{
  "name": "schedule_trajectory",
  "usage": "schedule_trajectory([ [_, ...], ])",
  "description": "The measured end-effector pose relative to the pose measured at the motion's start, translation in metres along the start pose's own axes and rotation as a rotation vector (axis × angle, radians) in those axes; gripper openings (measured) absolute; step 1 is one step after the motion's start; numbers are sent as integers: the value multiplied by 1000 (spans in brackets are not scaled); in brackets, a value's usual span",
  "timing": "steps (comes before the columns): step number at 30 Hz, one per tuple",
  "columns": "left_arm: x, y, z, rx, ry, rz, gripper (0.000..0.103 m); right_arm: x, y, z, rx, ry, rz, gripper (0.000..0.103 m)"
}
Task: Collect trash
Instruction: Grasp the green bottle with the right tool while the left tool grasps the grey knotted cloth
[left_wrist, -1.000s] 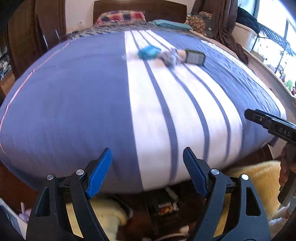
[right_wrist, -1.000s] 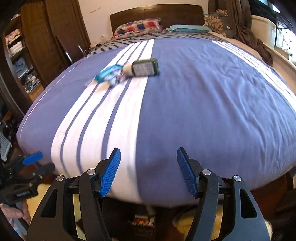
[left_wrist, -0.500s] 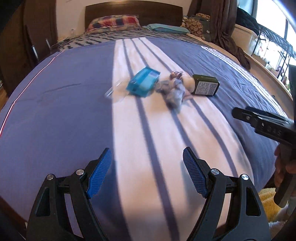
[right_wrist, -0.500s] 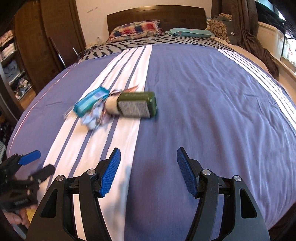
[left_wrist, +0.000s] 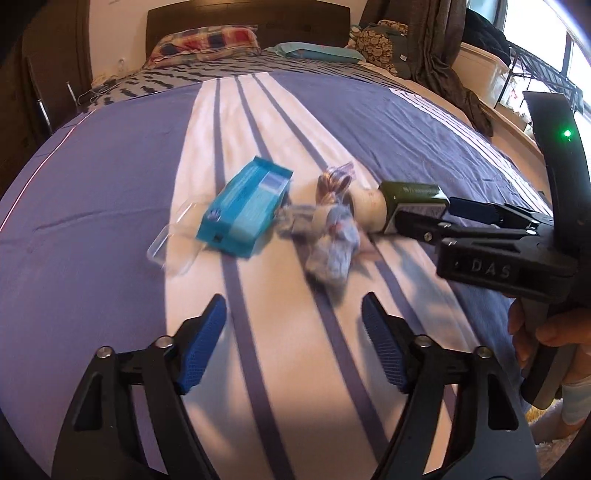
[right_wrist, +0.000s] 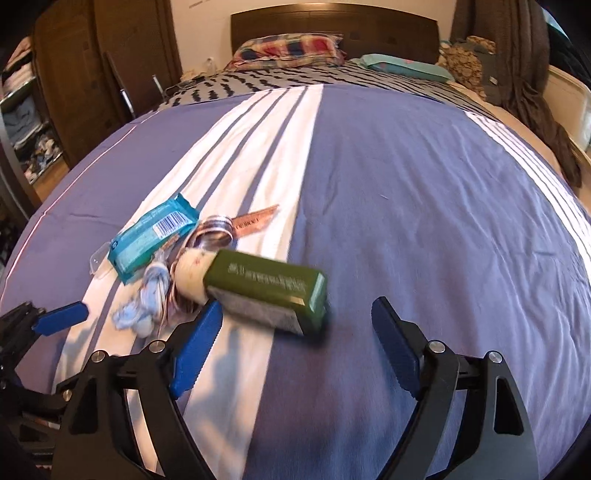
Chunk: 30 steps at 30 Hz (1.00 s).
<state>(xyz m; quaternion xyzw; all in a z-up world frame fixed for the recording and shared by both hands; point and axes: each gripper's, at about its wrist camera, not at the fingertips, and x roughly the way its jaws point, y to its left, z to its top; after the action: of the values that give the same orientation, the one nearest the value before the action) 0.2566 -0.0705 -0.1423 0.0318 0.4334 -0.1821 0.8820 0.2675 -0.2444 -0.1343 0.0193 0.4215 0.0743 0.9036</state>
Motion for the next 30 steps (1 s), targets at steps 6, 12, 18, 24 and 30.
schedule_trajectory([
  [6, 15, -8, 14, 32, 5, -36, 45, 9, 4, 7, -32, 9, 72, 72],
  [12, 26, -9, 19, 37, 18, -76, 22, 10, 12, 8, -67, 9, 85, 55],
  [18, 23, -8, 15, 37, 13, -66, 16, 15, 13, 11, -67, 30, 89, 56],
  [24, 11, 3, 13, 39, 1, -39, 16, 26, 13, 21, -53, 46, 131, 60],
  [30, 3, 16, 11, 23, -2, -18, 16, 45, 22, 31, -59, 75, 118, 70],
])
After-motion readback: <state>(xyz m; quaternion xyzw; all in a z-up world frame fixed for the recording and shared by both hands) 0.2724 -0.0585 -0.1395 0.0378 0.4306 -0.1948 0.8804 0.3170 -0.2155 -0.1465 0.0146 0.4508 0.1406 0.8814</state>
